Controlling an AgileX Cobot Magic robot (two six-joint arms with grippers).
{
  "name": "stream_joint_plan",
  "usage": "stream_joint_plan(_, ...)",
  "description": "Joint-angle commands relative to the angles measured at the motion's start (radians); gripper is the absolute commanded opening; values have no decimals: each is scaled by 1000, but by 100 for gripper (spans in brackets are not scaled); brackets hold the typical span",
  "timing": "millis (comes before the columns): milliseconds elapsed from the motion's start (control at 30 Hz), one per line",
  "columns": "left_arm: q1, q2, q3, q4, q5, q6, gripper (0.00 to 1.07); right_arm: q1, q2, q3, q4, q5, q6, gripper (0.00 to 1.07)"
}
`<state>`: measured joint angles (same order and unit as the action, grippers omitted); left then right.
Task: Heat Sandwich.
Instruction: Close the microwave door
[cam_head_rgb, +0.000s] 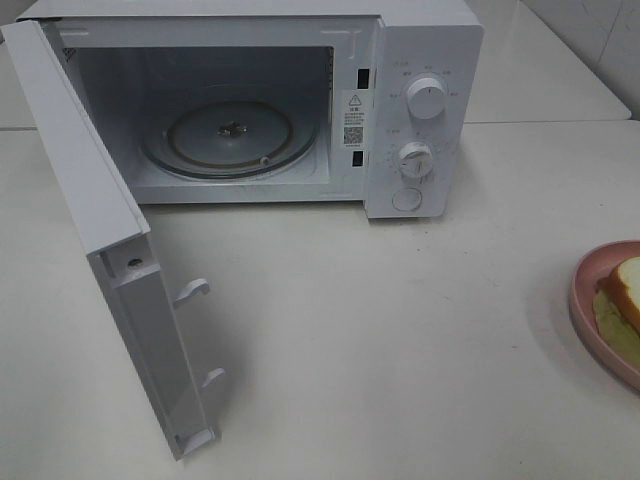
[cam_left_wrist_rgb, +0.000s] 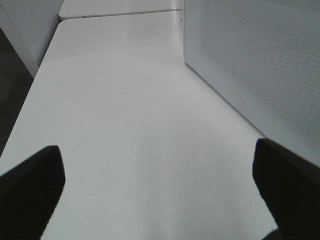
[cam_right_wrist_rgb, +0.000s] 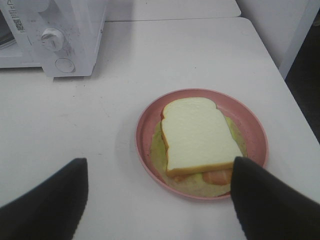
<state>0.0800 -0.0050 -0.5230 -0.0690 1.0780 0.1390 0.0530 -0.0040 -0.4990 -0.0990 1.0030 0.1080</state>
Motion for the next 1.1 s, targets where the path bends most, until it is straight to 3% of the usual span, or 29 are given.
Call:
stream_joint_plan(33, -6, -16, 3, 2, -7, -1, 98, -8, -28, 0, 2, -5, -14, 76)
stream_joint_plan(1100, -6, -16, 3, -9, -6, -1, 98, -8, -28, 0, 2, -5, -14, 76)
